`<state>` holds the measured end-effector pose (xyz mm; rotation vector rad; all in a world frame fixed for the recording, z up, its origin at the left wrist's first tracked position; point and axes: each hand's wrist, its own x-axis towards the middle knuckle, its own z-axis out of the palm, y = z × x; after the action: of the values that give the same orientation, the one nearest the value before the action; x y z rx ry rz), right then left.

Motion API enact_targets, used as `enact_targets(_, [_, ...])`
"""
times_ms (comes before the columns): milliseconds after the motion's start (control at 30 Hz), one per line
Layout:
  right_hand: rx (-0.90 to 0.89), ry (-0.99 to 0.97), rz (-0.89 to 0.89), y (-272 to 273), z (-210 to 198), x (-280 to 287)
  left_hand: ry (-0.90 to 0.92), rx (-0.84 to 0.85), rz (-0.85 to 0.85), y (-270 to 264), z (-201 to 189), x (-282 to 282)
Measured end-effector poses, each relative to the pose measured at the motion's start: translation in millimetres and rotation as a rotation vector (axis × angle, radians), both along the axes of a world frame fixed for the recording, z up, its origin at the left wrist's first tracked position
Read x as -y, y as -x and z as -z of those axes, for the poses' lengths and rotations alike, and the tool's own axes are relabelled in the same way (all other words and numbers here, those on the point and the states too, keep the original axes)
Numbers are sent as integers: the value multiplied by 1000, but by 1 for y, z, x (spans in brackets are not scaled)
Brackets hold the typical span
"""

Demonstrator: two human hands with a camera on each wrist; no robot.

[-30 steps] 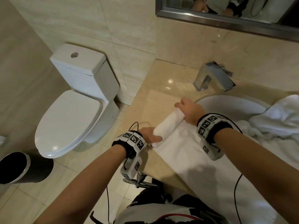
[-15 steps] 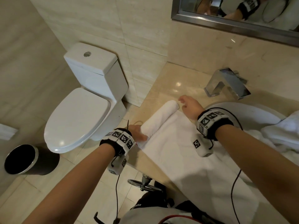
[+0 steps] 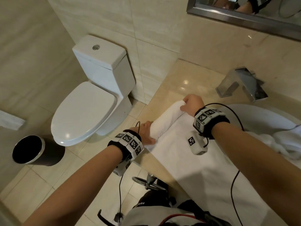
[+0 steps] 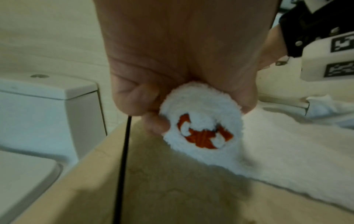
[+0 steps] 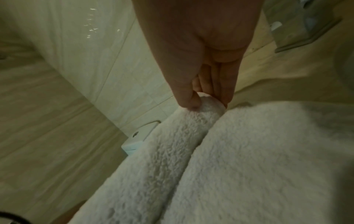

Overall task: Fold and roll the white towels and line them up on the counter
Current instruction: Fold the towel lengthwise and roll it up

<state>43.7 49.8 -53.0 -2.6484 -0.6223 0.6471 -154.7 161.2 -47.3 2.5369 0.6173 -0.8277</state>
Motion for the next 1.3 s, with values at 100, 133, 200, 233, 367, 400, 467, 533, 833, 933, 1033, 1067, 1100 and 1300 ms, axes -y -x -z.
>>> enact_targets(100, [12,-90,37,11,4,2,-76,9,55,0,-2,1])
enact_targets(133, [29,-115,30,15,5,3,-94,16,67,-1,-2,2])
enact_targets(200, [80,-92,-6,22,5,1,-110,34,78,0,-1,4])
enact_targets(233, [91,-55,1,24,5,-1,-111,41,78,0,-1,6])
enact_targets(367, [65,54,90,26,-1,-14,-115,56,78,1,-3,7])
enact_targets(400, [64,71,86,26,-3,-17,-118,55,81,1,-3,7])
enact_targets(467, [56,130,44,23,-6,-20,-121,52,86,1,-3,7])
enact_targets(533, [38,199,-9,18,-8,-22,-131,53,91,2,-3,8])
enact_targets(833, [176,276,-193,11,-10,-24,-176,105,102,7,-1,6])
enact_targets(933, [147,288,-175,9,-9,-21,-170,89,115,5,0,6])
enact_targets(1033, [141,280,-161,9,-8,-23,-175,77,127,3,-1,8])
enact_targets(1067, [133,287,-180,9,-8,-25,-166,81,126,3,-1,8])
enact_targets(1100, [126,280,-206,9,-6,-27,-151,91,122,3,0,8])
enact_targets(1300, [-64,201,-33,-4,3,-23,-57,164,67,7,6,9])
